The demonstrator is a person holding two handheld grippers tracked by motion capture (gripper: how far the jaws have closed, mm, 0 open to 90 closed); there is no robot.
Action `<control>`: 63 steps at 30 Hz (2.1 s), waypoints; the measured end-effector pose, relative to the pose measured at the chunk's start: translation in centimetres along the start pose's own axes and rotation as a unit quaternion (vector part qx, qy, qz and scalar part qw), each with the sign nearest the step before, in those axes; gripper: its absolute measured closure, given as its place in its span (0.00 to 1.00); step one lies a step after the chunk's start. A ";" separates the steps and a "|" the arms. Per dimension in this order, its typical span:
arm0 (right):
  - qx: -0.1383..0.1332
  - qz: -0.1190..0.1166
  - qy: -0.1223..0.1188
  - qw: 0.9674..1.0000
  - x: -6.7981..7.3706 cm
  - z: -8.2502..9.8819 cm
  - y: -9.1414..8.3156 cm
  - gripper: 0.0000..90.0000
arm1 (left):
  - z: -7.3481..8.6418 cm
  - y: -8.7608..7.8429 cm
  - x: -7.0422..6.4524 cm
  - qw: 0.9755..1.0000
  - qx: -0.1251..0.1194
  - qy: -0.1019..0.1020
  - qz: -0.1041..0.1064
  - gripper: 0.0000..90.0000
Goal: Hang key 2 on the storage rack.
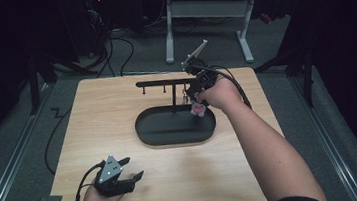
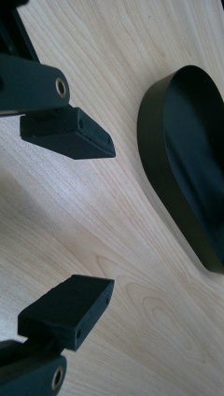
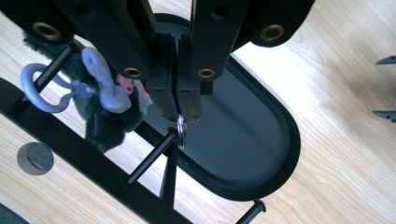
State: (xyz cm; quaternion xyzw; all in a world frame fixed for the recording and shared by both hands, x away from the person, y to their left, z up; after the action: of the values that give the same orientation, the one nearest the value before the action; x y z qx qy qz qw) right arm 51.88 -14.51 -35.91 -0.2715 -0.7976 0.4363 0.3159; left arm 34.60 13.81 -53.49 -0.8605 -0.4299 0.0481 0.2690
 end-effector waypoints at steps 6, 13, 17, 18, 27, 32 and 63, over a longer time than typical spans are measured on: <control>-0.006 0.003 0.008 1.000 -0.5 -0.1 -0.1 0.99 | -0.1 0.0 -0.1 1.000 -0.001 0.001 0.001 0.35; -0.019 0.004 0.014 1.000 -1.2 -0.5 0.0 0.99 | -0.1 0.1 -0.2 1.000 0.000 0.003 0.003 0.35; -0.022 0.012 0.014 1.000 -1.6 -0.8 0.3 0.99 | -0.1 0.1 -0.3 1.000 -0.001 0.004 0.004 0.35; -0.024 0.012 0.020 0.999 -1.6 -0.9 0.4 0.98 | -0.1 0.1 -0.2 1.000 -0.001 0.004 0.004 0.35; -0.045 0.022 0.024 0.998 -1.3 -0.6 -0.2 0.92 | -0.1 0.1 -0.3 1.000 0.000 0.005 0.006 0.35; -0.053 0.019 0.027 0.998 -0.7 0.5 -0.5 0.87 | -0.1 0.2 -0.5 1.000 0.001 0.010 0.007 0.35; -0.092 -0.015 0.045 0.995 0.0 8.4 4.7 0.44 | -0.1 0.5 -1.0 1.000 0.009 0.022 0.010 0.35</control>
State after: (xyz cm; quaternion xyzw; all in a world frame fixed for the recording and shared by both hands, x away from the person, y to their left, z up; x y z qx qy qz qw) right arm 46.36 -16.68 -43.55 -0.3065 -0.8235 0.3436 0.3315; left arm 34.36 12.74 -53.85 -0.8634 -0.4144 0.0358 0.2856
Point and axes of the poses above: each handheld gripper's, and its own axes: y roughly forward along the jaws, z roughly out of its underside, x roughly to its left, the point moved 4 cm from there along y, roughly forward along the jaws, and after that the axes turned 14 degrees about -z, right-handed, at the moved point
